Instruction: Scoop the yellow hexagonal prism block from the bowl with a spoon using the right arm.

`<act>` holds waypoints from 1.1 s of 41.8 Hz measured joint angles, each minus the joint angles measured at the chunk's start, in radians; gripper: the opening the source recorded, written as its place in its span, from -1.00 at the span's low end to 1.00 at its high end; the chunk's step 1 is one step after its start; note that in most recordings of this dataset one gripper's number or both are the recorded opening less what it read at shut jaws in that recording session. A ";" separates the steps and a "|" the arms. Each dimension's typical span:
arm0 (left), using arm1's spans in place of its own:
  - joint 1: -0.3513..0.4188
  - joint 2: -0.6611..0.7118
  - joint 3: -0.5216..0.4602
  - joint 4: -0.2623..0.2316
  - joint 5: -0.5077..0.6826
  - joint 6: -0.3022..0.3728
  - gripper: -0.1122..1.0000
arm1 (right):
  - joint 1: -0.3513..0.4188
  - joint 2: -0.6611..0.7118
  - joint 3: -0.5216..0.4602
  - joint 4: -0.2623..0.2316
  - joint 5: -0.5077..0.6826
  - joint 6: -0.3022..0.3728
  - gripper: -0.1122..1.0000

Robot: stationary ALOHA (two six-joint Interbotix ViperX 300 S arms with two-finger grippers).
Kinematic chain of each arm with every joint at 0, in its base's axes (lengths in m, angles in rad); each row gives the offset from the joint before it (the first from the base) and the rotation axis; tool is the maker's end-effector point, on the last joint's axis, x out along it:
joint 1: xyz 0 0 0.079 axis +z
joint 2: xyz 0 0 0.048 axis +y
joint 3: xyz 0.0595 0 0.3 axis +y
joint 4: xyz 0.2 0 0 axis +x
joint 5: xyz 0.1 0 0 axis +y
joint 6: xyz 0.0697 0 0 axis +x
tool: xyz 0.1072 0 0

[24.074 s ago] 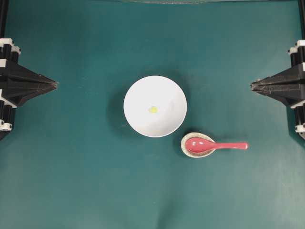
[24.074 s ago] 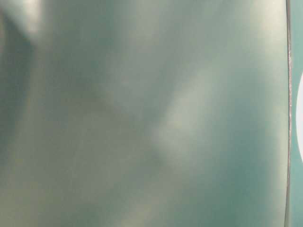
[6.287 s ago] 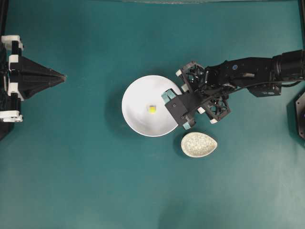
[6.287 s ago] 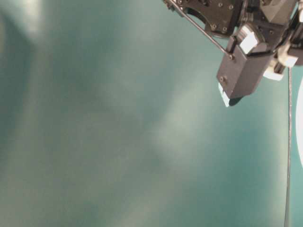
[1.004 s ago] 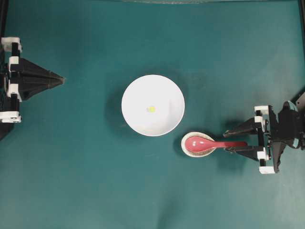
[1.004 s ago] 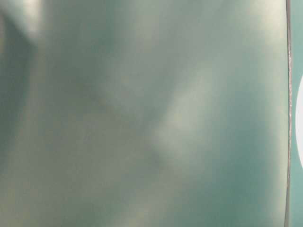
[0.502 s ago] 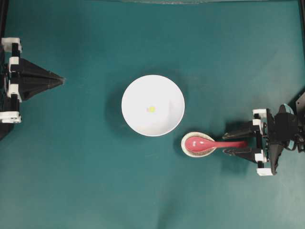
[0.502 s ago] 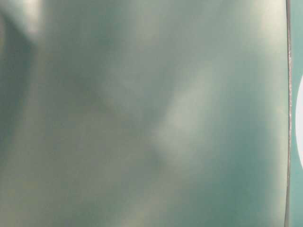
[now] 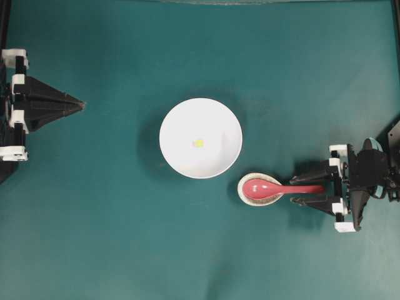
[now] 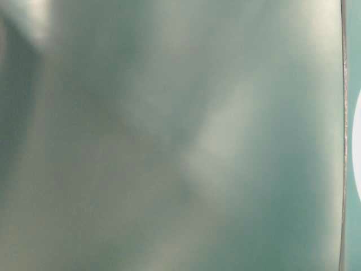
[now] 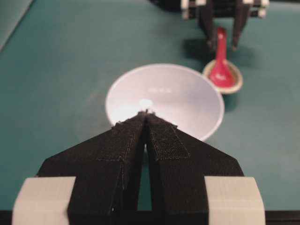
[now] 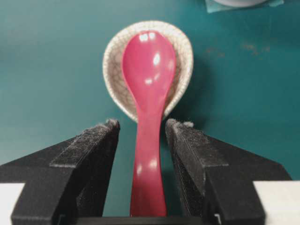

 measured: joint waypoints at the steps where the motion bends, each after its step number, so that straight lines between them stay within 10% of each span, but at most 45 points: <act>1: 0.000 0.000 0.000 0.000 0.000 -0.002 -0.80 | 0.000 0.000 -0.002 0.002 0.002 0.000 0.11; 32: 0.000 0.000 0.000 0.000 0.000 -0.002 -0.80 | 0.000 -0.017 0.000 0.012 -0.002 0.000 -0.39; 46: 0.000 0.000 0.000 0.000 -0.002 -0.002 -0.80 | -0.037 -0.284 0.038 0.014 0.121 -0.080 -0.39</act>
